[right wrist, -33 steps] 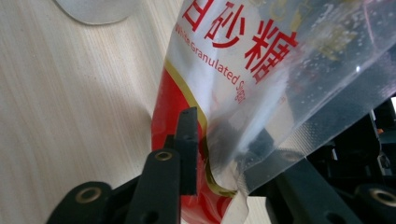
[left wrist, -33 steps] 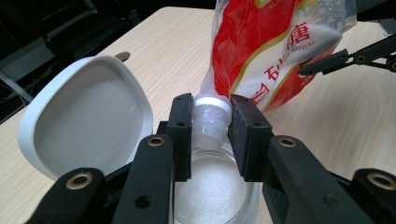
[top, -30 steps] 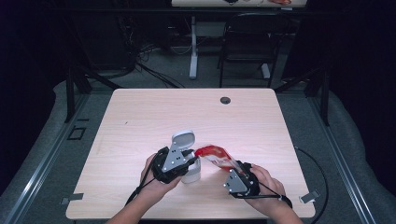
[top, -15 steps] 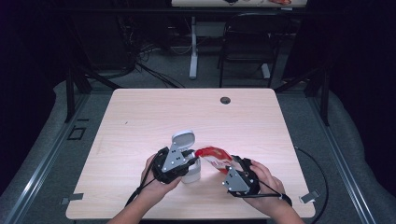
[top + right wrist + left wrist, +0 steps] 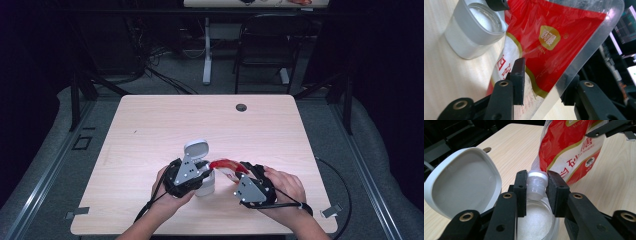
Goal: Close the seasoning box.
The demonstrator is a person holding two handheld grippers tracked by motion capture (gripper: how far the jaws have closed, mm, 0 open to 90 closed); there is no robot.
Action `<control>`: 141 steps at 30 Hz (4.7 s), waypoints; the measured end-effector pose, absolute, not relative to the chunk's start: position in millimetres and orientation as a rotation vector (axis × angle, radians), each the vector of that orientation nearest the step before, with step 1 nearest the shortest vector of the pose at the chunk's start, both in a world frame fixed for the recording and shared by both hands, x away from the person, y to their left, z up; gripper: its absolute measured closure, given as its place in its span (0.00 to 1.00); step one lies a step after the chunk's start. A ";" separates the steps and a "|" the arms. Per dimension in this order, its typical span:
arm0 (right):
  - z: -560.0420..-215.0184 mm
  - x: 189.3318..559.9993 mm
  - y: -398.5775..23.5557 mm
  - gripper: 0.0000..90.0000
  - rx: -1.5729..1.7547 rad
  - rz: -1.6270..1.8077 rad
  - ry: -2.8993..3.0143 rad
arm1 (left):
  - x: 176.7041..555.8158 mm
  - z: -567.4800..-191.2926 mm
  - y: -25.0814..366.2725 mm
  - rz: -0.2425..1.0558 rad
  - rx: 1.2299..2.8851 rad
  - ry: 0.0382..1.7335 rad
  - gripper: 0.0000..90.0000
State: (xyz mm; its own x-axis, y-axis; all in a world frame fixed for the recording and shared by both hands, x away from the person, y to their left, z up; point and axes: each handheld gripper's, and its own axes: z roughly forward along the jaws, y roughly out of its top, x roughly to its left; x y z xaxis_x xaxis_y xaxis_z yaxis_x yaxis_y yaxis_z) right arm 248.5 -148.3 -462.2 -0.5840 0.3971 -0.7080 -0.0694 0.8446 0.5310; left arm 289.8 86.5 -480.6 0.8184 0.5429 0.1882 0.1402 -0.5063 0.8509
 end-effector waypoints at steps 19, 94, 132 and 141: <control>-453.4 257.5 -153.6 0.79 0.390 0.865 2.214 | 290.4 -482.8 85.5 0.540 2.072 0.509 0.79; -474.8 281.9 -226.3 0.92 0.843 1.072 2.025 | 300.1 -494.8 170.3 0.561 1.968 0.781 0.68; -490.5 252.9 -241.6 0.60 0.940 1.159 2.002 | 301.5 -497.0 173.7 0.545 1.956 0.805 0.66; -494.5 244.1 -248.3 0.60 0.948 1.154 2.007 | 301.2 -497.6 174.5 0.534 1.956 0.809 0.65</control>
